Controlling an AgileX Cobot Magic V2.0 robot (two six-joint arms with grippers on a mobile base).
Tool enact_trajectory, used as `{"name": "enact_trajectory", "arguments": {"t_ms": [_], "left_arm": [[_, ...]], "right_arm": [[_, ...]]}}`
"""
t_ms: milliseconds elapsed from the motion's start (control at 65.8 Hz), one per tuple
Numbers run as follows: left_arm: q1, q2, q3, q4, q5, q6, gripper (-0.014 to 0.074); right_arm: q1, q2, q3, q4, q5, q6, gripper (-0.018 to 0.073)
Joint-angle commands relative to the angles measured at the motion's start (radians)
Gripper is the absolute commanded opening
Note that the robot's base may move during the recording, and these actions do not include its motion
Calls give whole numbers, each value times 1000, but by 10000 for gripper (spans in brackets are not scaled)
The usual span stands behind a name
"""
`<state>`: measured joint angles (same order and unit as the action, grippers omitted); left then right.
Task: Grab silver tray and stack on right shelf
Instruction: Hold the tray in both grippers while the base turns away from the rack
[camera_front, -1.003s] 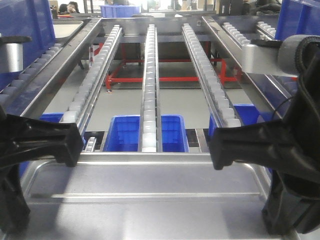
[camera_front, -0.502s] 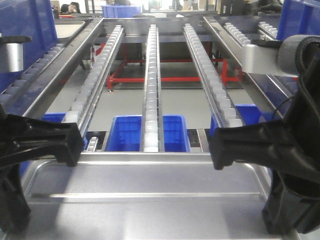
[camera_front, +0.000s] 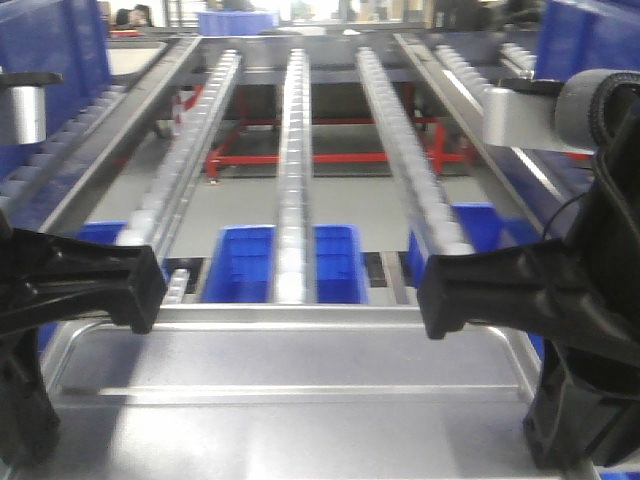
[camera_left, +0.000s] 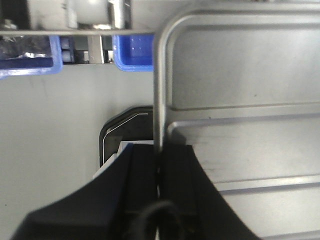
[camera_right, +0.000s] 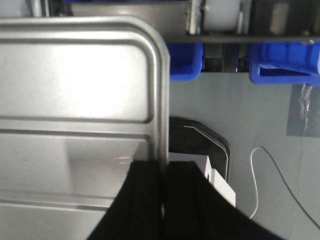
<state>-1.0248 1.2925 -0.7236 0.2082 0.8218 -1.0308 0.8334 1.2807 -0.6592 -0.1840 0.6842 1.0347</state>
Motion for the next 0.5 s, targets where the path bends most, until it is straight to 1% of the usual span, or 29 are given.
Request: {"name": "enact_trajectory", "arguments": {"t_ms": [0,486], "left_arm": [[-8,-27,-15,23,42,27,-100],[-8,-27,-15,23,42,27,-100]], "right_arm": [[-4,-28,-21,-54,12,-9,59],[-4,-28,-21,-54,12,-9,59]]}}
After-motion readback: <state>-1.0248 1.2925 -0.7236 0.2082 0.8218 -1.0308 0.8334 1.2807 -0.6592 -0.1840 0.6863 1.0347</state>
